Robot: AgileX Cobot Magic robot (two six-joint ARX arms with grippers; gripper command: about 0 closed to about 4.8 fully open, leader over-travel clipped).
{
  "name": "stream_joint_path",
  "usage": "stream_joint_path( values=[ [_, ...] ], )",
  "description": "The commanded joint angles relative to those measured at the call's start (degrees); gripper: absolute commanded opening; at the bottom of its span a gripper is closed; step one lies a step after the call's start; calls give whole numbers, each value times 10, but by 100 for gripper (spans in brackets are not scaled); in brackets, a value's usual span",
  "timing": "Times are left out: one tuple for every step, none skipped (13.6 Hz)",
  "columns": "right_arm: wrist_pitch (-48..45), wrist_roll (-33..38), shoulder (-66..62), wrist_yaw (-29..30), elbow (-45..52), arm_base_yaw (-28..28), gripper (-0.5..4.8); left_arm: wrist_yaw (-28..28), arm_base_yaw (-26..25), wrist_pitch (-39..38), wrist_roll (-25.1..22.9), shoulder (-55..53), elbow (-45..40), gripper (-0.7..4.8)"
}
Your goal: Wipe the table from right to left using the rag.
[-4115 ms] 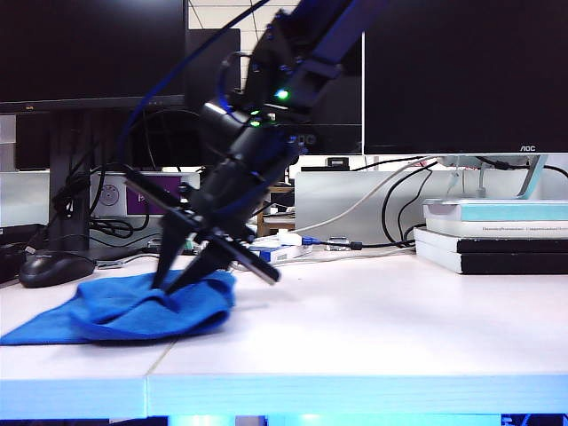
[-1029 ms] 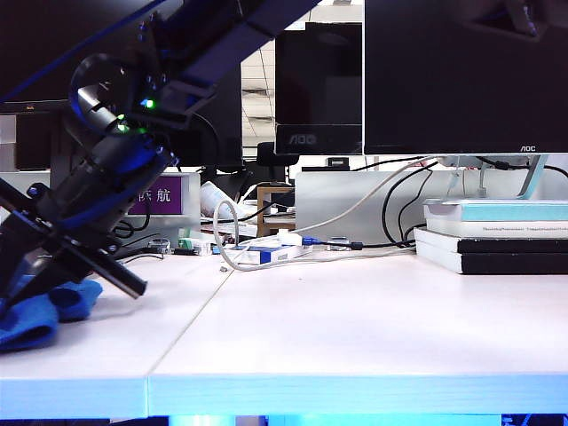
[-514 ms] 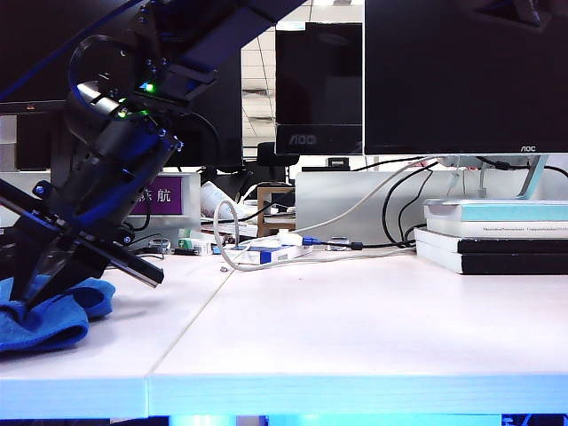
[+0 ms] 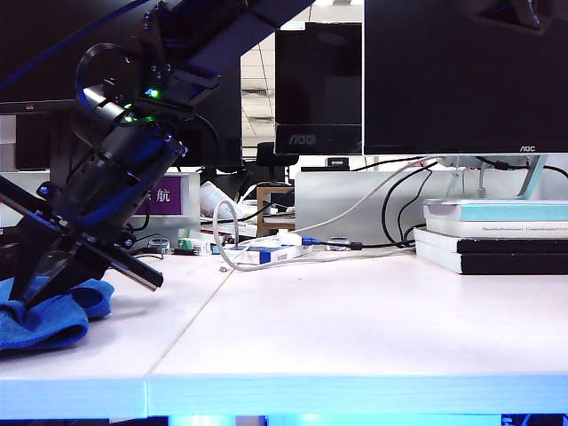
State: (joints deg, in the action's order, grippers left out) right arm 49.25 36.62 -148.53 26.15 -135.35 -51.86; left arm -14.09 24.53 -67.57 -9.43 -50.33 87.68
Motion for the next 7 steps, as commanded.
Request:
stream_joint_path(
  values=[
    [36, -8, -5, -48, 3, 4, -2, 0, 1, 3, 0, 1, 2, -5],
    [45, -25, -3, -57, 3, 4, -1, 1, 1, 3, 0, 1, 2, -5],
    [55, -26, -2, -57, 3, 5, 0, 10, 1, 3, 0, 1, 2, -5],
    [63, -27, 0, -57, 3, 5, 79, 14, 1, 3, 0, 1, 2, -5],
    [68, -29, 1, -56, 3, 5, 171, 14, 1, 3, 0, 1, 2, -5],
    [75, -37, 3, -56, 3, 6, 194, 14, 1, 3, 0, 1, 2, -5],
    [80, -42, 5, -56, 3, 6, 194, 14, 1, 3, 0, 1, 2, -5]
  ],
)
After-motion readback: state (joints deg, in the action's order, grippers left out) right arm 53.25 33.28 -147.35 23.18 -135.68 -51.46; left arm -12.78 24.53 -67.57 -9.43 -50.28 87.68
